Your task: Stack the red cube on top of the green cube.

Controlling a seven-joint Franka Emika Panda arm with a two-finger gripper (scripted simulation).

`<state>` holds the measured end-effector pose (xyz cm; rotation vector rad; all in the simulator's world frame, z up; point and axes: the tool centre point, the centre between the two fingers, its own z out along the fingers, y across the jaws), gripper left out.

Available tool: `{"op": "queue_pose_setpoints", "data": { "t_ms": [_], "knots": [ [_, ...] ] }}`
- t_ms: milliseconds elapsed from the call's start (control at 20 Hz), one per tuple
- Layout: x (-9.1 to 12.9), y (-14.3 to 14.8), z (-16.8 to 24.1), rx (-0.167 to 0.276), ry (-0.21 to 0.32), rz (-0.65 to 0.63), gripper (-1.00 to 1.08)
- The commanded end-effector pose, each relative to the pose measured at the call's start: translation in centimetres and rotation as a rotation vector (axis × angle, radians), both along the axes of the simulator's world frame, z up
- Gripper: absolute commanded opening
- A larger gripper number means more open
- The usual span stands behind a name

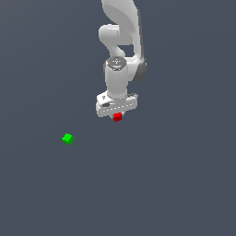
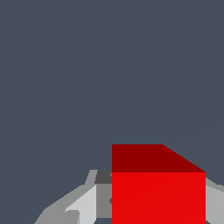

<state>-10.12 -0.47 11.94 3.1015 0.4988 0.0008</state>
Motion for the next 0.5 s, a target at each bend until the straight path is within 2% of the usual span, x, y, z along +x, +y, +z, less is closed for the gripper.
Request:
{"op": "queue_pose_setpoints", "data": {
  "t_ms": [0, 200, 450],
  "knots": [
    [0.0, 0.0, 0.0, 0.0, 0.0, 0.0, -1.0],
    [0.2, -0.8, -0.2, 0.0, 0.0, 0.0, -1.0],
    [0.9, -3.2, -0.7, -0.001, 0.0, 0.0, -1.0]
  ]
}}
